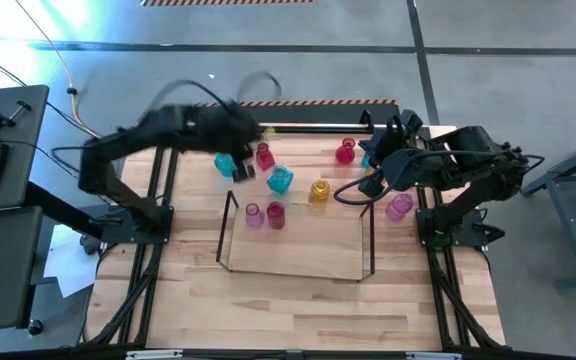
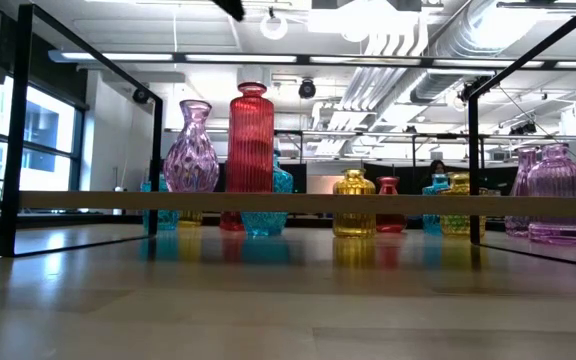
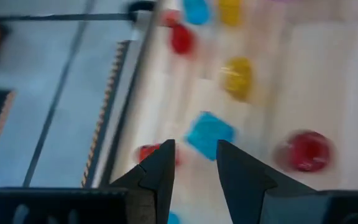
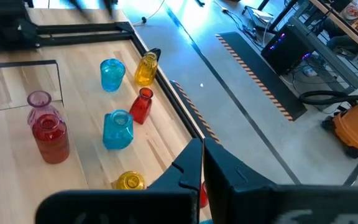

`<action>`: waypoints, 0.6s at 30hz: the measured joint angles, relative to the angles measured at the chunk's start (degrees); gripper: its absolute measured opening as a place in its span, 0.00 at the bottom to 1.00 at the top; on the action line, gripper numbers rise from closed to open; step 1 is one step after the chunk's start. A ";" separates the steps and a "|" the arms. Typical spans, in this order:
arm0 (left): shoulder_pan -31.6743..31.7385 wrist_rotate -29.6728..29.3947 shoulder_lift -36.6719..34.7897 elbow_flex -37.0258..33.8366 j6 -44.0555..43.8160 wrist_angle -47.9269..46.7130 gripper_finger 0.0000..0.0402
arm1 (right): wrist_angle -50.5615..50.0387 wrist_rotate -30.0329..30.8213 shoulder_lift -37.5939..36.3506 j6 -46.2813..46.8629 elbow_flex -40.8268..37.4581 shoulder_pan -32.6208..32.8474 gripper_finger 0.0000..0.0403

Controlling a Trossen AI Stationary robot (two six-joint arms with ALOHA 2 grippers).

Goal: Sort vases onto shelf
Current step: Put the right red vase on the shelf aligned with the other red vase

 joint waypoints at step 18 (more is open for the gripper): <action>12.39 -0.47 -8.82 -0.11 -9.03 -13.22 0.28 | 0.55 -9.89 10.38 -9.13 0.02 -12.05 0.00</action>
